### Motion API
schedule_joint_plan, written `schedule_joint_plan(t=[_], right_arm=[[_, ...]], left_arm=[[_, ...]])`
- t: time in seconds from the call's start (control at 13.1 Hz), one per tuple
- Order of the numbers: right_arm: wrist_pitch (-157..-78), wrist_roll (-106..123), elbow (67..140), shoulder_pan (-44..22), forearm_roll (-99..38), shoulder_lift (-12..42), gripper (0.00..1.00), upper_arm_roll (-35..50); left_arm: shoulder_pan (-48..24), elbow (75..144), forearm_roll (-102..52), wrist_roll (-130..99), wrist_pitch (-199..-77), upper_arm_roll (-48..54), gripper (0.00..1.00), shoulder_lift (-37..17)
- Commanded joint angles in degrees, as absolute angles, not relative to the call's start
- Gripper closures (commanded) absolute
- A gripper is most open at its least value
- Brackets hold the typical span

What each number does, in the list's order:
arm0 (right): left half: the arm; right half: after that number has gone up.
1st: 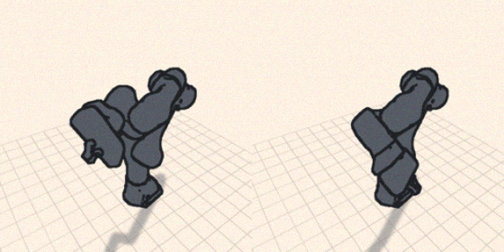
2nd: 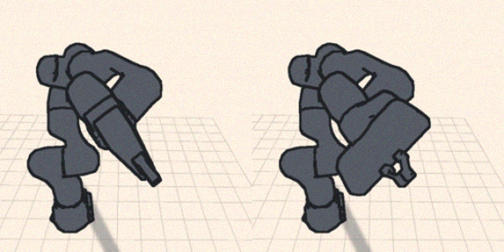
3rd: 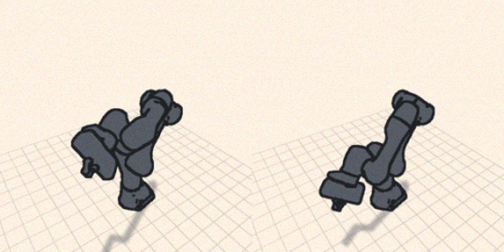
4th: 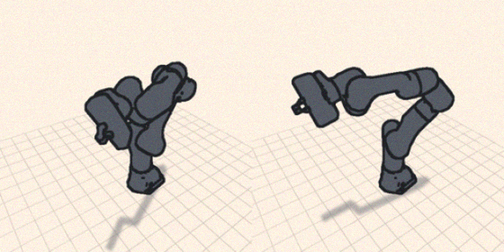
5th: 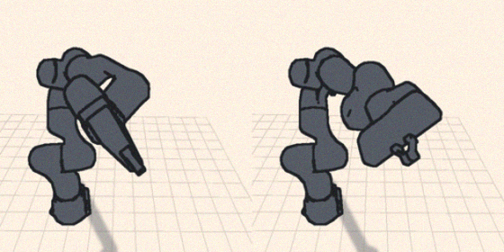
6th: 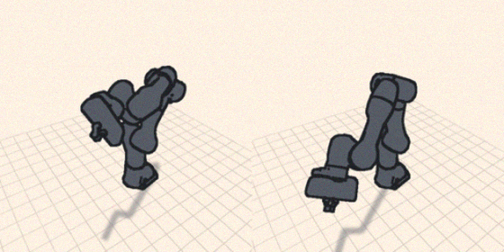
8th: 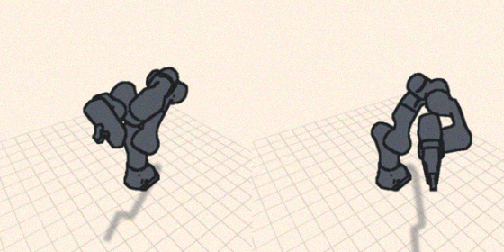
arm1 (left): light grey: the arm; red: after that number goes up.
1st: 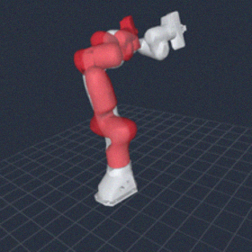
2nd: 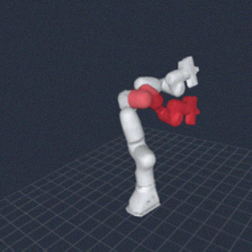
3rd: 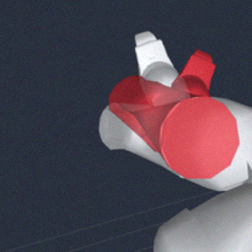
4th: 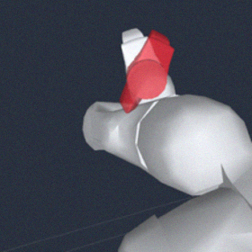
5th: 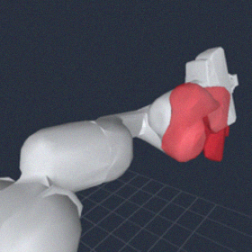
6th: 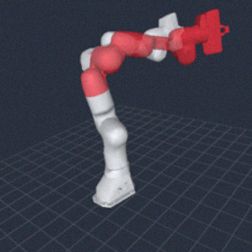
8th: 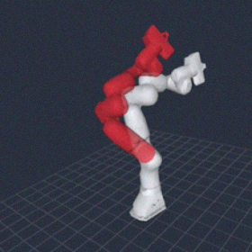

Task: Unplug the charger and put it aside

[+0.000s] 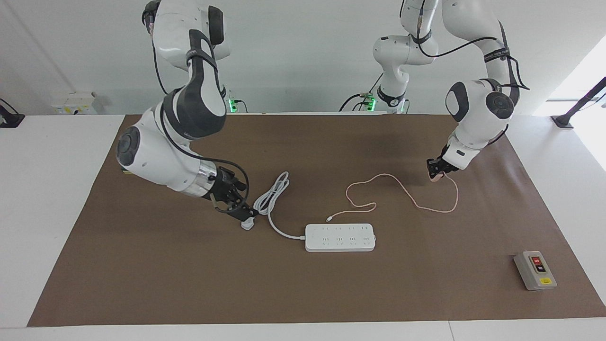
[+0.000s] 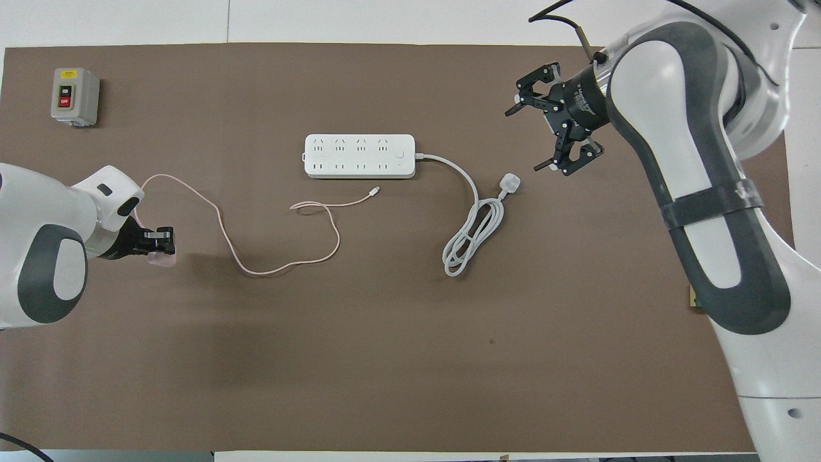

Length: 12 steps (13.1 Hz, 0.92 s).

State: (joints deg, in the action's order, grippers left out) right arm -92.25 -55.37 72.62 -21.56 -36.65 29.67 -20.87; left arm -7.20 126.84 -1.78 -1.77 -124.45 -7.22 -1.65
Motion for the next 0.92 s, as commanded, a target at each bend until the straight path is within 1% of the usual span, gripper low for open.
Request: schedule_joint_plan(t=[0.0, 0.08, 0.15, 0.31, 0.46, 0.84], right_arm=[[-89.66, -37.34, 75.41, -21.97, -26.93, 25.15, 0.0, -22.41], [-88.78, -30.39, 75.41, -21.89, -23.59, 24.35, 0.0, -23.11], [-88.42, -23.54, 75.41, -21.71, -21.38, 23.65, 0.0, -24.33], [-87.81, -14.45, 75.32, -21.27, -19.43, 22.94, 0.0, -26.1], [-87.71, -5.93, 75.06, -20.05, -16.63, 21.8, 0.0, -26.54], [-86.4, 10.43, 75.41, -15.57, -9.15, 15.13, 0.0, -25.58]], left_arm=[[-3.27, 131.66, -1.58, -0.18, -131.03, -7.03, 0.46, -0.79], [-1.86, 131.31, -1.5, 0.09, -130.61, -7.03, 0.14, -0.96], [-0.28, 130.7, -1.58, 0.96, -129.91, -7.03, 0.0, -0.97], [2.19, 127.46, -1.49, 2.02, -126.15, -7.03, 0.0, -0.88], [3.16, 122.19, -1.49, 1.93, -120.52, -7.12, 0.0, -1.14], [2.46, 110.85, -1.14, 1.41, -110.85, -7.21, 0.0, -0.44]])
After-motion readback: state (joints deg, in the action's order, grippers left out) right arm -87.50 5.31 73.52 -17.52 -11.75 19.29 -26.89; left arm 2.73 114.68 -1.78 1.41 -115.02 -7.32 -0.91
